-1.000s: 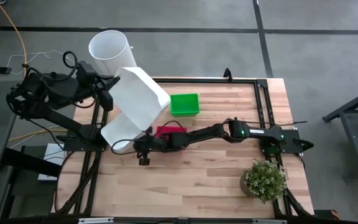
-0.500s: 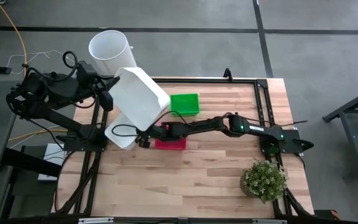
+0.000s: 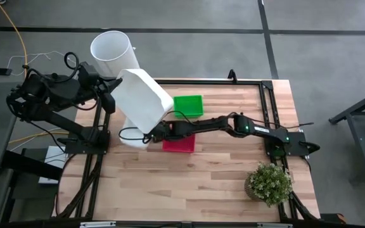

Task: Stack baskets by color
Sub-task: Stack the right white bin on the left white bins

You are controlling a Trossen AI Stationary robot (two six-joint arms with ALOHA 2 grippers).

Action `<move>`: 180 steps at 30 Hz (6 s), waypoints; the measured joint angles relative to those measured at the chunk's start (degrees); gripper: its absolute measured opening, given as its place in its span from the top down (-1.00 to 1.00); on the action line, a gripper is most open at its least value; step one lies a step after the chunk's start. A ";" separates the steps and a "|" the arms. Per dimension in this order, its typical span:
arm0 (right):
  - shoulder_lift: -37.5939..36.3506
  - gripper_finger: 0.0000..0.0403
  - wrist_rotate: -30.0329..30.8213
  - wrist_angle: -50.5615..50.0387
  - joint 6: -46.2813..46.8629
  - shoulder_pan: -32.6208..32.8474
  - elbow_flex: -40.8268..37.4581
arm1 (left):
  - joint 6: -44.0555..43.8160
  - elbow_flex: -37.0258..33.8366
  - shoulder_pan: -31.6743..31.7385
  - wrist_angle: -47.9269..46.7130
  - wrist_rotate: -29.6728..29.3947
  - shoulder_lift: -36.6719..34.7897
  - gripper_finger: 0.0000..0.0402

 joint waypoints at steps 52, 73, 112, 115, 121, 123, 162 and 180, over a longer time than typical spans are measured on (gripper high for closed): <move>-63.00 1.00 -5.40 12.72 35.54 10.69 -68.00 | 39.12 -8.31 14.04 -18.96 31.90 15.72 1.00; -62.97 1.00 -7.37 13.12 36.56 10.14 -67.96 | 49.10 -14.05 28.15 -19.19 43.12 16.63 1.00; -62.95 1.00 -7.78 12.98 36.20 10.14 -67.92 | 56.19 -14.47 31.42 -16.81 48.87 16.73 1.00; -62.95 1.00 -7.78 12.98 36.12 10.14 -67.92 | 56.11 -14.47 31.52 -15.73 49.25 17.96 1.00; -62.95 1.00 -7.78 12.91 35.93 10.14 -67.92 | 55.67 -14.47 31.52 -15.74 48.11 21.16 1.00; -62.95 1.00 -7.78 12.68 35.93 10.10 -67.92 | 55.63 -14.47 31.52 -15.64 48.14 22.31 0.99; -62.93 1.00 -7.98 10.80 35.47 8.15 -67.89 | 22.92 -6.18 10.49 -17.69 41.49 20.40 0.03; -62.93 1.00 -8.06 10.64 35.98 8.15 -67.89 | -17.34 -36.72 1.71 6.62 29.07 13.98 0.03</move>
